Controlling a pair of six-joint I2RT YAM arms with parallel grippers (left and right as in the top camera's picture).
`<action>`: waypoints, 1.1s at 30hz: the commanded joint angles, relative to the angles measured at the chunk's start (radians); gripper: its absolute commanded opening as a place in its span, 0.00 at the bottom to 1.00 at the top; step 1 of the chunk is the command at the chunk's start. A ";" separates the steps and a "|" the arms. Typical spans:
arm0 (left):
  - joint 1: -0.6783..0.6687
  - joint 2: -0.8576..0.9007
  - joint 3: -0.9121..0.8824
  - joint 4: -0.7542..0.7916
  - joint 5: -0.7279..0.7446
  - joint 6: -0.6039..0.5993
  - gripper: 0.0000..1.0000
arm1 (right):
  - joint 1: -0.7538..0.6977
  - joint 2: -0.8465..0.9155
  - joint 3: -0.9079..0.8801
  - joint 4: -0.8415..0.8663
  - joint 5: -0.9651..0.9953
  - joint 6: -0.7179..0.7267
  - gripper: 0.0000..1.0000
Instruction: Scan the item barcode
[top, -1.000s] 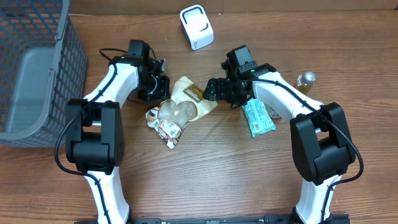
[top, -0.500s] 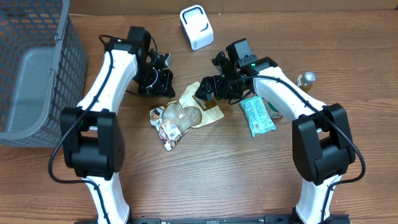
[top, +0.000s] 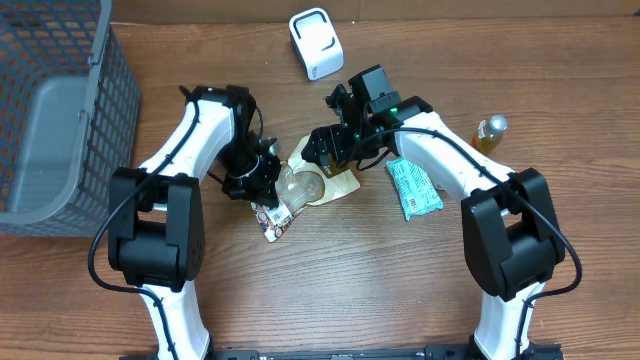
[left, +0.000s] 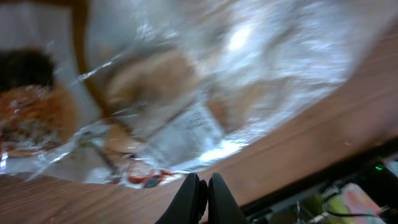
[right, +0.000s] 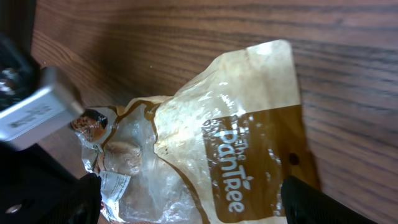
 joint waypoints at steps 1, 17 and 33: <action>-0.002 -0.014 -0.049 0.029 -0.125 -0.061 0.04 | 0.019 0.050 -0.011 -0.002 0.007 -0.008 0.88; 0.001 -0.014 -0.224 0.261 -0.390 -0.228 0.04 | 0.053 0.087 -0.011 -0.125 0.097 0.001 0.87; 0.006 -0.161 -0.093 0.206 -0.237 -0.261 0.04 | 0.053 0.087 -0.011 -0.122 0.097 0.029 0.88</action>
